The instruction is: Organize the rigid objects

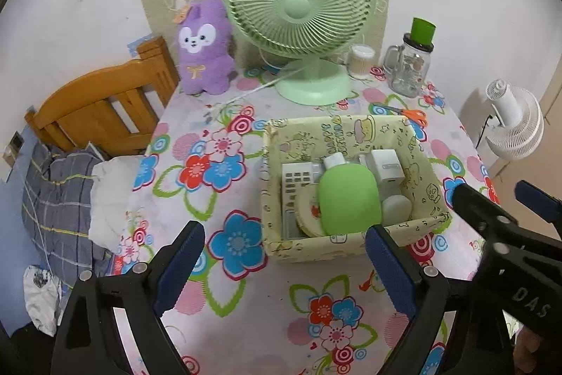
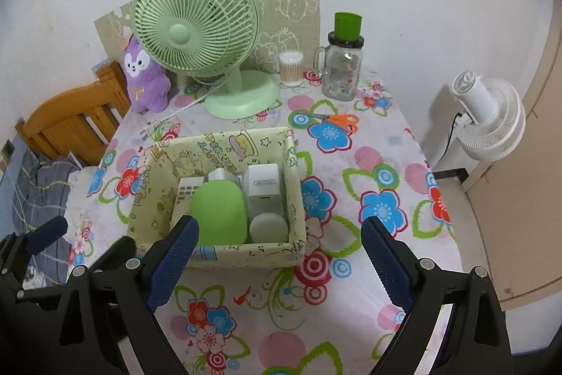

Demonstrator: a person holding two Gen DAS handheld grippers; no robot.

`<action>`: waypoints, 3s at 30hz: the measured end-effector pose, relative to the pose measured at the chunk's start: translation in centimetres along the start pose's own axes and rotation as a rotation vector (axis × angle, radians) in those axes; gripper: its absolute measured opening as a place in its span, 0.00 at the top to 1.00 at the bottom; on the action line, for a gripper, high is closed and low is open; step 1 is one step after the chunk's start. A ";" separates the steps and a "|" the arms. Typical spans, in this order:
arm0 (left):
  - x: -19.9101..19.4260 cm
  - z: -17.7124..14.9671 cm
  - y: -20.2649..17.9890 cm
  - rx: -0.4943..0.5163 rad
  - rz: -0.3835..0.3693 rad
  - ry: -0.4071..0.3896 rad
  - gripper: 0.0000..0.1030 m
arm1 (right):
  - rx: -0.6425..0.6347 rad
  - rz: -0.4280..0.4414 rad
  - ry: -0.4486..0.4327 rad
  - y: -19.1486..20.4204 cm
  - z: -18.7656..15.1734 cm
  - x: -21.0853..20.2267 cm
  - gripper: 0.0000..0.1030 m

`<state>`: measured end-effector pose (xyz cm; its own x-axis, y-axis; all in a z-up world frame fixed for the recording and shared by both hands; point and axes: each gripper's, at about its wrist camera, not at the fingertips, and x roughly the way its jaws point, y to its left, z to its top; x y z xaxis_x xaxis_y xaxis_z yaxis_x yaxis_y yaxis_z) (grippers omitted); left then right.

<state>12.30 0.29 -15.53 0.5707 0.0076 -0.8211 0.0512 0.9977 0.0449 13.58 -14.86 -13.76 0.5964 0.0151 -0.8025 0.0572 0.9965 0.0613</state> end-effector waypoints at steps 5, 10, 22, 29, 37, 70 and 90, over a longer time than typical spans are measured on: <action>-1.7 0.0 0.6 -0.008 -0.003 -0.027 0.09 | 0.013 -0.005 -0.024 -0.6 0.0 -1.9 0.08; -3.8 0.6 1.6 -0.062 -0.024 -0.053 0.08 | -0.003 -0.020 -0.039 -0.9 0.0 -3.5 0.08; -9.3 1.1 2.9 -0.096 -0.007 -0.136 0.05 | -0.025 0.024 -0.086 -1.0 0.8 -8.5 0.08; -11.3 0.8 3.0 -0.087 -0.004 -0.158 0.01 | 0.000 -0.022 -0.091 -1.7 0.6 -11.2 0.08; -13.4 0.5 2.1 -0.053 -0.016 -0.192 0.00 | -0.005 -0.062 -0.158 -2.3 0.3 -14.6 0.08; -19.5 0.6 2.1 -0.040 -0.009 -0.329 0.00 | 0.008 -0.062 -0.299 -2.0 0.7 -20.2 0.04; -18.7 1.0 2.2 -0.057 -0.013 -0.297 0.00 | 0.023 -0.050 -0.270 -2.1 0.8 -19.5 0.04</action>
<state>2.51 2.24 0.50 0.7858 -0.0169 -0.6183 0.0190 0.9998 -0.0032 2.47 -17.31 2.23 0.7838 -0.0596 -0.6181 0.1080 0.9933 0.0412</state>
